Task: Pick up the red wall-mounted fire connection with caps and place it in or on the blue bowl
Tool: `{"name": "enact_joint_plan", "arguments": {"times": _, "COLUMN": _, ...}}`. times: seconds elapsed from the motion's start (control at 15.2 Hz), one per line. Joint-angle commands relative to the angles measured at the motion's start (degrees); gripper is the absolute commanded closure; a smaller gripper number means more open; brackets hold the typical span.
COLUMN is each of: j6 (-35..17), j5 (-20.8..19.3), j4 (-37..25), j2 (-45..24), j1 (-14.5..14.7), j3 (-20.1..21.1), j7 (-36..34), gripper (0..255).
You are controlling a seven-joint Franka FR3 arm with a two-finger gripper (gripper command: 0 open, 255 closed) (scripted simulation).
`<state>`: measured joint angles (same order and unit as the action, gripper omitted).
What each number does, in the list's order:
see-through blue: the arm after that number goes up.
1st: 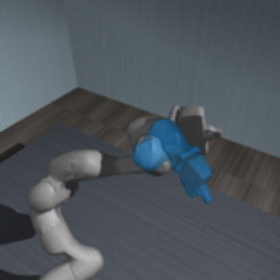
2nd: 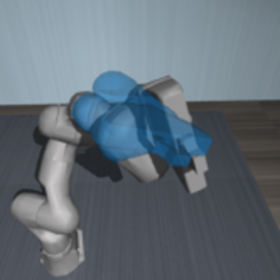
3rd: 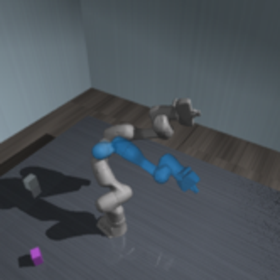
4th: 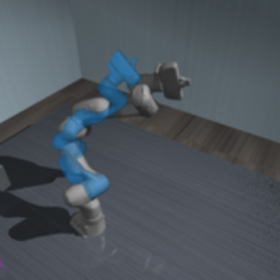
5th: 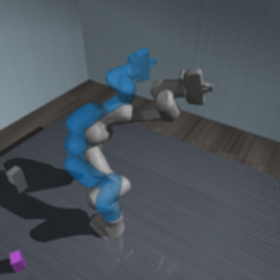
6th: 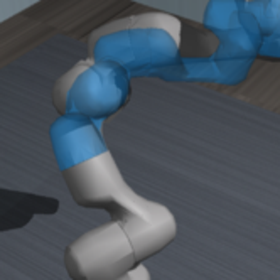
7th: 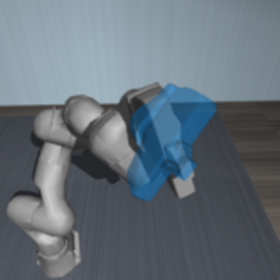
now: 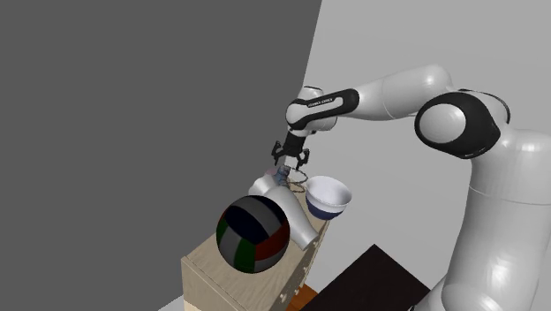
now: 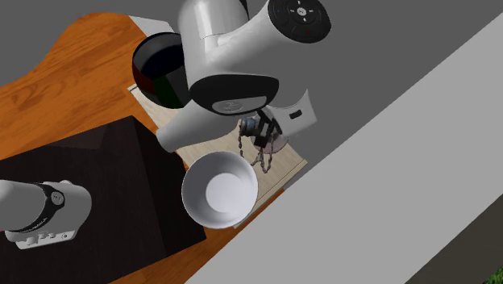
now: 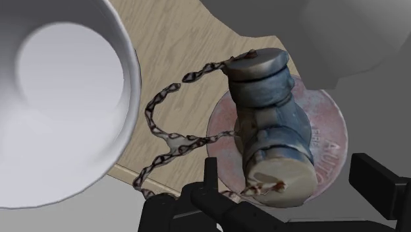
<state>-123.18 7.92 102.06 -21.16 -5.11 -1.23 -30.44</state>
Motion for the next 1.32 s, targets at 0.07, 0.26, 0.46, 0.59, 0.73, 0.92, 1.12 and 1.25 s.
{"name": "enact_joint_plan", "arguments": {"times": 0.07, "j6": -1.9, "j5": 0.0, "j4": 0.8, "j2": -1.1, "j1": 0.2, "j3": 0.0, "j7": -0.2, "gripper": 0}}
{"name": "enact_joint_plan", "arguments": {"times": 0.26, "j6": -2.9, "j5": 0.1, "j4": 1.2, "j2": -1.7, "j1": 0.3, "j3": 0.1, "j7": -0.2, "gripper": 0}}
{"name": "enact_joint_plan", "arguments": {"times": 0.46, "j6": -2.9, "j5": 0.1, "j4": 1.2, "j2": -1.7, "j1": 0.3, "j3": 0.1, "j7": -0.2, "gripper": 0}}
{"name": "enact_joint_plan", "arguments": {"times": 0.59, "j6": -2.9, "j5": 0.1, "j4": 1.2, "j2": -1.7, "j1": 0.3, "j3": 0.1, "j7": -0.2, "gripper": 0}}
{"name": "enact_joint_plan", "arguments": {"times": 0.73, "j6": -2.9, "j5": 0.1, "j4": 1.2, "j2": -1.7, "j1": 0.3, "j3": 0.1, "j7": -0.2, "gripper": 255}}
{"name": "enact_joint_plan", "arguments": {"times": 0.92, "j6": -2.9, "j5": 0.1, "j4": 1.2, "j2": -1.7, "j1": 0.3, "j3": 0.1, "j7": -0.2, "gripper": 255}}
{"name": "enact_joint_plan", "arguments": {"times": 1.12, "j6": -2.9, "j5": 0.1, "j4": 1.2, "j2": -1.7, "j1": 0.3, "j3": 0.1, "j7": -0.2, "gripper": 255}}
{"name": "enact_joint_plan", "arguments": {"times": 1.25, "j6": -2.9, "j5": 0.1, "j4": 1.2, "j2": -1.7, "j1": 0.3, "j3": 0.1, "j7": -0.2, "gripper": 255}}
